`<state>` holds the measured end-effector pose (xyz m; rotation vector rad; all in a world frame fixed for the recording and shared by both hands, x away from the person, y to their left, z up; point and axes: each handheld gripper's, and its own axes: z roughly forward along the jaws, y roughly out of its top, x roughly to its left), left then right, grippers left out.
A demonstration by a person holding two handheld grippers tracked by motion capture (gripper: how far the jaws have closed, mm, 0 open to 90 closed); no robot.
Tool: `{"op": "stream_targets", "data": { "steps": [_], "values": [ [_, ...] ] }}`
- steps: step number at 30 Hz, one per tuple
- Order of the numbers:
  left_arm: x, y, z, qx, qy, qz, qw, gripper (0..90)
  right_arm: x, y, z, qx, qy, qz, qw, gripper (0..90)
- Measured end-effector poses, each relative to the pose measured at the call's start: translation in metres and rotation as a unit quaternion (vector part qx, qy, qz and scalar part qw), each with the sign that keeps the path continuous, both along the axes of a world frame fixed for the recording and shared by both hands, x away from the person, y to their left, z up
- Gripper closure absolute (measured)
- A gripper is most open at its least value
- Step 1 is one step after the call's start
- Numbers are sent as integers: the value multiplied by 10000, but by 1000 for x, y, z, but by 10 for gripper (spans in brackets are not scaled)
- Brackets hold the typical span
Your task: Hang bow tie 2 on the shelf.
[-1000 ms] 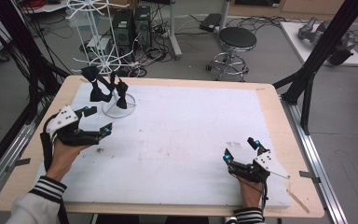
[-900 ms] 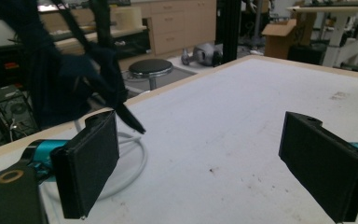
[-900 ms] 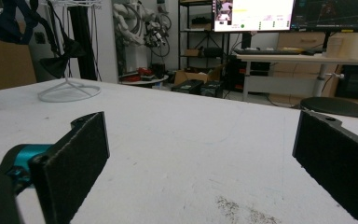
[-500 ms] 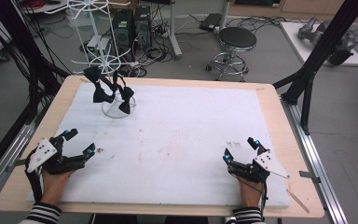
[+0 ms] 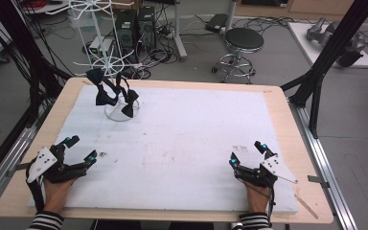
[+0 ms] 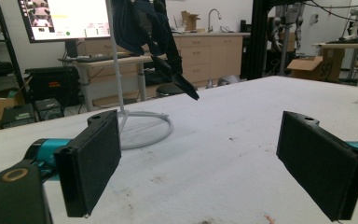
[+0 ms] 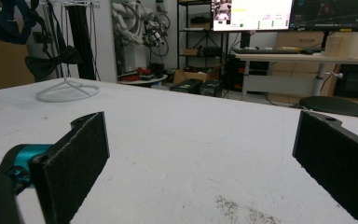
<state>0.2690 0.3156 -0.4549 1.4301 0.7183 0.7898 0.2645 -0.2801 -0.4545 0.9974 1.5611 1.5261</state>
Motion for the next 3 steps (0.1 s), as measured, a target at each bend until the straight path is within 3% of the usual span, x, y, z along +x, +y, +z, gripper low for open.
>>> {"op": "stream_targets", "data": {
  "steps": [3],
  "values": [
    [1, 1, 0, -85, 52, 15, 9999, 139, 0, 0, 0, 0, -7, -12, 10000, 29]
  ]
}}
